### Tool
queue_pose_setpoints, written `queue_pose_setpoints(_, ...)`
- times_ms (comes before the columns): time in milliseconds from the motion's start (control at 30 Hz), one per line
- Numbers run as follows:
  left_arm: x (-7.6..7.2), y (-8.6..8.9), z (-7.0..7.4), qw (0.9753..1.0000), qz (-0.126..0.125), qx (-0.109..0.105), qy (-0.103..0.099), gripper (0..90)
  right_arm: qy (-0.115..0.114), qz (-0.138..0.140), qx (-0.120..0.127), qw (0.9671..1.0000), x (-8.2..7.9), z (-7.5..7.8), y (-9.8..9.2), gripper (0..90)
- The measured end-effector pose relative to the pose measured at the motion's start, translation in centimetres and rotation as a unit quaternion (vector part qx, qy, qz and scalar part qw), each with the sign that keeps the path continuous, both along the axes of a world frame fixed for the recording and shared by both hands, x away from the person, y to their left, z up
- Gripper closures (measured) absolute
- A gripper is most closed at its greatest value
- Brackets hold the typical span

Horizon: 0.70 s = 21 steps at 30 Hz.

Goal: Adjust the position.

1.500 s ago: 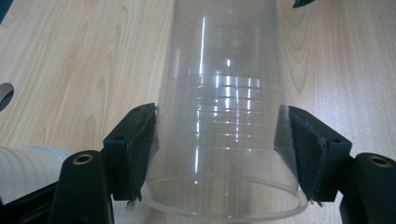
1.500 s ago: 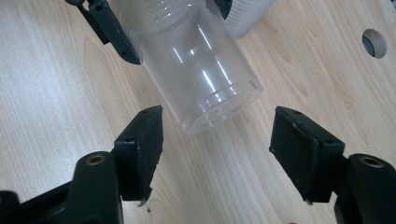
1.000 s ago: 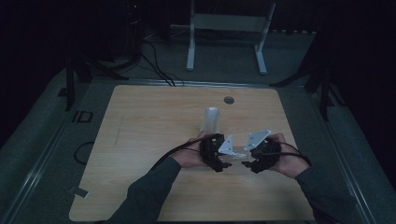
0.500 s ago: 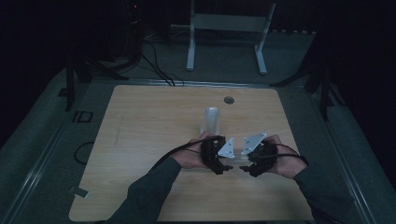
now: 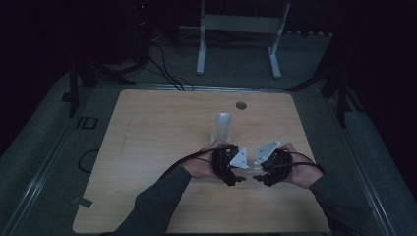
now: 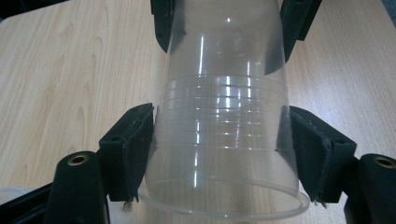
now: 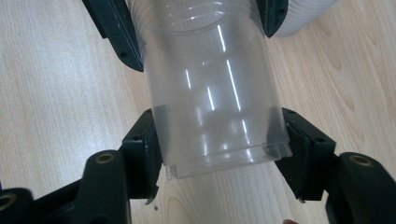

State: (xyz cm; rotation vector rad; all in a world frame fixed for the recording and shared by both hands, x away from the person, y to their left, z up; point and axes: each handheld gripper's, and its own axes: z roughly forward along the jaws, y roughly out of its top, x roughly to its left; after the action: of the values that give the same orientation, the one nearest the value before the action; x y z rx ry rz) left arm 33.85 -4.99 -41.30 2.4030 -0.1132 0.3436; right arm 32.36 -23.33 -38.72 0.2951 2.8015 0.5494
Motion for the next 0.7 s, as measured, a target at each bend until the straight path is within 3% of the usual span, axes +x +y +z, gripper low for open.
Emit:
queue_pose_setpoints(367,0.09,-0.1,0.18,0.9997,0.016,-0.004,0.015,20.4,-0.002,-0.006,0.01,0.9999,-0.03,-0.14,-0.25,41.2)
queue_pose_setpoints(700,0.44,0.1,0.47,0.9988,0.034,-0.023,0.028,17.8,-0.002,-0.017,0.011,0.9998,-0.08,-0.24,-0.51,41.6)
